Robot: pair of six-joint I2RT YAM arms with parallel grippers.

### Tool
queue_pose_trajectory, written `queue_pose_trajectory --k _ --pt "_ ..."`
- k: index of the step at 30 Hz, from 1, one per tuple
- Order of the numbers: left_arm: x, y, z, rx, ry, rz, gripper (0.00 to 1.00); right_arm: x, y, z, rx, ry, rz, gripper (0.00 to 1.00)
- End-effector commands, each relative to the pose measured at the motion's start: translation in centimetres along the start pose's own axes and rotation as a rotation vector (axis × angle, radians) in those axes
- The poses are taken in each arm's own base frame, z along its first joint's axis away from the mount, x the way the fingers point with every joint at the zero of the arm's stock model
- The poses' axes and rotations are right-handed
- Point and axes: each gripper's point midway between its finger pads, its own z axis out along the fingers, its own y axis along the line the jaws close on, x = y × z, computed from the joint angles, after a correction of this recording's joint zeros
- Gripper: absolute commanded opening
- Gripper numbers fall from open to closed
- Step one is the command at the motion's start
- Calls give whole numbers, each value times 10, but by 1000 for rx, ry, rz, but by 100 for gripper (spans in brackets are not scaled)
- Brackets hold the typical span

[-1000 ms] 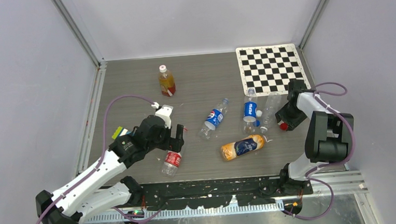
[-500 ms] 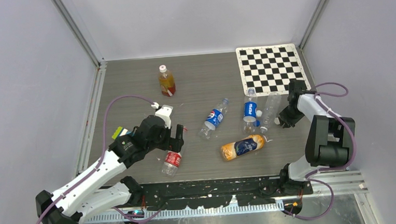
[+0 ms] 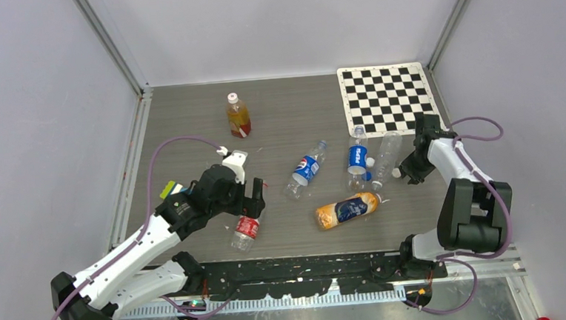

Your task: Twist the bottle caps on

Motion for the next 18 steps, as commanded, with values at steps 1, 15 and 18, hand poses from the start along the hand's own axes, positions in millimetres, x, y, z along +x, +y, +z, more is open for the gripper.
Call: queue_pose_trajectory --k 1,15,18 --pt "-17 -9 -3 42 -48 0 100 -12 -6 -22 -5 -76 12 37" --pt "-13 -3 -5 19 -49 -7 100 -14 1 -30 -58 -87 17 52" --pt "-12 -3 -4 14 -46 -7 100 -15 5 -29 -79 -85 14 54"
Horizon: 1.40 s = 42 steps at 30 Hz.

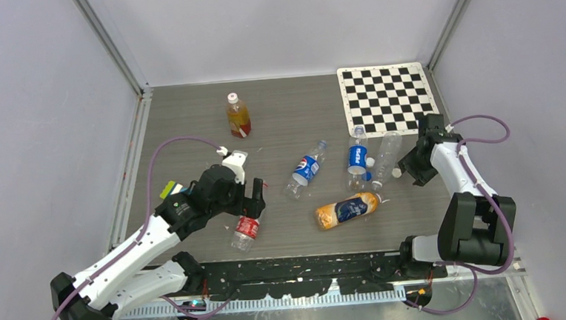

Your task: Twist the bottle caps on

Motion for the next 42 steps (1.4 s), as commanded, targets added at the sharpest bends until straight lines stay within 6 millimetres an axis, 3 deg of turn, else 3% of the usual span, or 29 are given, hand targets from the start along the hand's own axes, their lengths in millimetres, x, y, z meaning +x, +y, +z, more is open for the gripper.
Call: queue_pose_trajectory --k 1,13,29,37,42 --pt "-11 -1 -3 2 -42 -5 100 -8 10 -4 -46 -23 3 54" --pt "-22 -9 15 9 -34 -1 100 -22 25 8 -52 -35 -3 54" --pt "-71 -49 112 52 98 111 100 -46 33 20 -24 -83 34 52" --pt "-65 -48 121 50 118 110 100 -50 40 -2 -65 -122 -15 52" --pt "-68 -49 117 52 107 110 100 -50 31 4 -14 -122 -24 53"
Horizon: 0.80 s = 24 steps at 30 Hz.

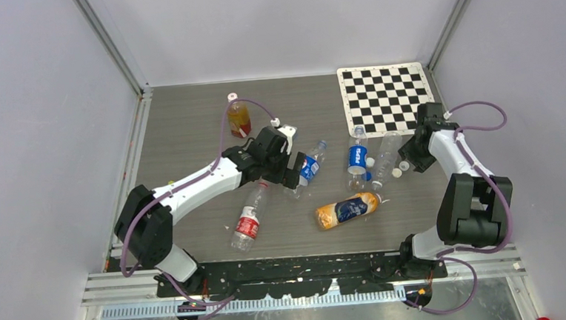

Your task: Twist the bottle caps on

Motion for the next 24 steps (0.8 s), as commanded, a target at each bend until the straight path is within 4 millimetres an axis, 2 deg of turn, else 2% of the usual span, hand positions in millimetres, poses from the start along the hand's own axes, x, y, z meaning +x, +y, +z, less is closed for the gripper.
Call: queue_pose_trajectory --k 1,13,19,24 --pt "-20 -5 -10 27 -69 6 100 -17 4 -8 6 -57 -6 53" --pt "-12 4 -24 4 -88 6 100 -19 17 33 39 -7 19 47" --pt "-13 6 -29 0 -95 8 100 -10 9 53 77 26 33 43" --pt "-12 8 -35 -4 -108 8 100 -2 1 57 95 45 32 42"
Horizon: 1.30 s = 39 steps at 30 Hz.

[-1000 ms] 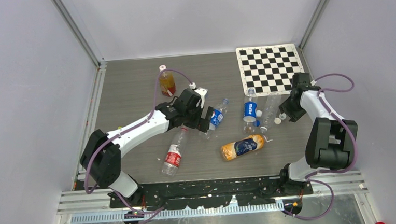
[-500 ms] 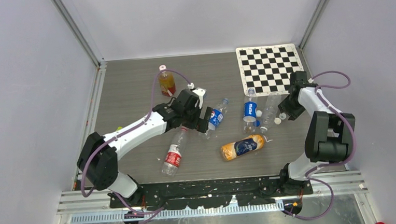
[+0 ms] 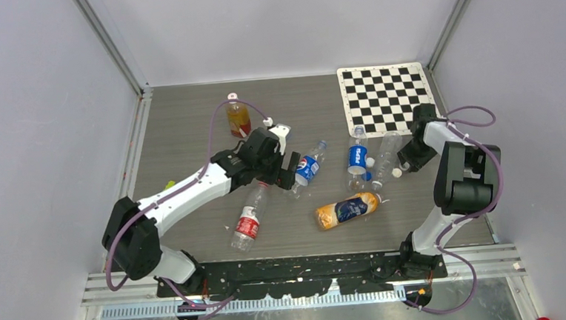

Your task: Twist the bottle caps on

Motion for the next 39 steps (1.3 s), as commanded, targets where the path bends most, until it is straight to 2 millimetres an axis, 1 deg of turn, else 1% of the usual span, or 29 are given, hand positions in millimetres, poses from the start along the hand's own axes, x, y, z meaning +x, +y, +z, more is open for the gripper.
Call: queue_pose_trajectory --k 1,4,7,8,9,10,12,13,14,15,16,17,18,19,20,21,26,31,35,39 --pt "-10 5 -13 -8 -56 10 100 -6 -2 -1 4 -29 26 42" --pt "-9 5 -14 -8 -56 7 100 -9 -2 -12 -18 -42 28 41" --pt "-8 6 -16 -9 -57 6 100 -16 0 -33 -48 -76 33 42" --pt "-8 6 -17 -9 -59 5 100 -19 1 -43 -66 -92 37 42" --pt "-8 6 -17 -9 -57 5 100 -19 4 -48 -79 -101 29 43" --pt "-8 6 -18 -9 -59 4 100 -22 7 -59 -101 -121 28 44" --pt "-8 6 -20 -9 -63 3 100 -23 15 -77 -136 -157 4 45" --pt "-8 6 -21 -11 -64 2 100 -23 24 -87 -153 -181 -23 45" --pt "-8 7 -22 -11 -64 2 100 -17 33 -98 -177 -195 -60 45" --pt "-8 7 -22 -12 -66 2 100 -19 39 -106 -190 -218 -74 45" --pt "-8 7 -23 -13 -67 2 100 -11 47 -112 -206 -222 -115 45" --pt "-8 8 -24 -15 -70 1 100 -9 55 -119 -217 -235 -140 43" --pt "-8 8 -24 -16 -70 0 100 2 61 -120 -214 -223 -186 42" --pt "-8 8 -25 -16 -72 0 100 1 65 -124 -212 -236 -203 40" --pt "-8 8 -26 -15 -72 0 100 8 68 -122 -194 -231 -236 38" --pt "-7 8 -26 -15 -72 -1 100 10 72 -120 -186 -230 -258 36" --pt "-4 11 -31 -26 -76 -1 100 26 87 -110 -186 -182 -332 29" --pt "-1 17 -35 -43 -79 0 100 45 97 -91 -158 -125 -391 27" --pt "1 19 -36 -49 -79 4 100 62 105 -81 -163 -84 -429 26" --pt "1 20 -36 -50 -79 5 100 75 115 -78 -204 -43 -455 27"
